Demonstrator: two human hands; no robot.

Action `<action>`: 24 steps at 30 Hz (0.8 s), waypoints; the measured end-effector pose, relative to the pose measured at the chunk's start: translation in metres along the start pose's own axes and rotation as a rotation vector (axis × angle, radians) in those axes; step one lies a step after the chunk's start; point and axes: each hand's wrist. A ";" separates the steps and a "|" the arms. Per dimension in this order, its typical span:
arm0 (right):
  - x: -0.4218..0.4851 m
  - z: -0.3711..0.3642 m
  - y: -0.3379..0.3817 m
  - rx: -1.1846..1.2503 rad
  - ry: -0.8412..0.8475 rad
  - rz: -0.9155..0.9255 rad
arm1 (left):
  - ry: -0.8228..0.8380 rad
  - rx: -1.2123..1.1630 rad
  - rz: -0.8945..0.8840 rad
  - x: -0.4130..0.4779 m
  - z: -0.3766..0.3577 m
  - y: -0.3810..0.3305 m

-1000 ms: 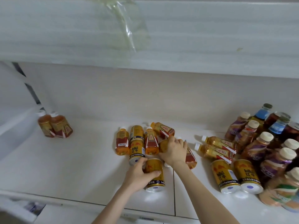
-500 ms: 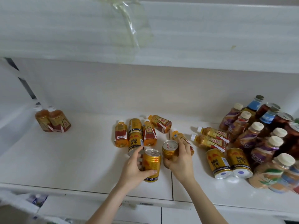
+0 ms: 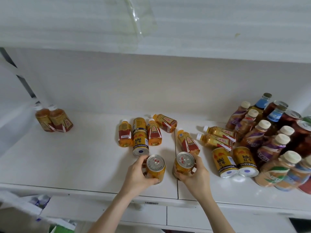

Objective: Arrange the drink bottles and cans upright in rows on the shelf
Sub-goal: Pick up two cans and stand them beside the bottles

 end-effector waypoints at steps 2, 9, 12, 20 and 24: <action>-0.002 0.001 0.002 -0.005 -0.004 0.000 | -0.018 -0.004 -0.011 0.000 0.001 0.000; -0.008 0.000 0.026 -0.008 -0.005 0.011 | -0.050 -0.036 -0.050 -0.003 0.020 0.003; -0.012 -0.010 0.043 -0.004 0.000 0.006 | -0.052 -0.058 -0.058 -0.006 0.039 0.003; -0.034 -0.069 0.094 0.025 -0.038 -0.015 | 0.021 -0.057 -0.084 -0.008 0.113 0.017; -0.041 -0.100 0.127 0.038 -0.068 -0.013 | 0.025 -0.018 -0.079 -0.009 0.153 0.031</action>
Point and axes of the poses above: each hand's wrist, its own x-axis towards the middle knuckle, its own z-axis out of the back of the hand, y = z × x, and after that the axes turned 7 degrees about z, right-handed
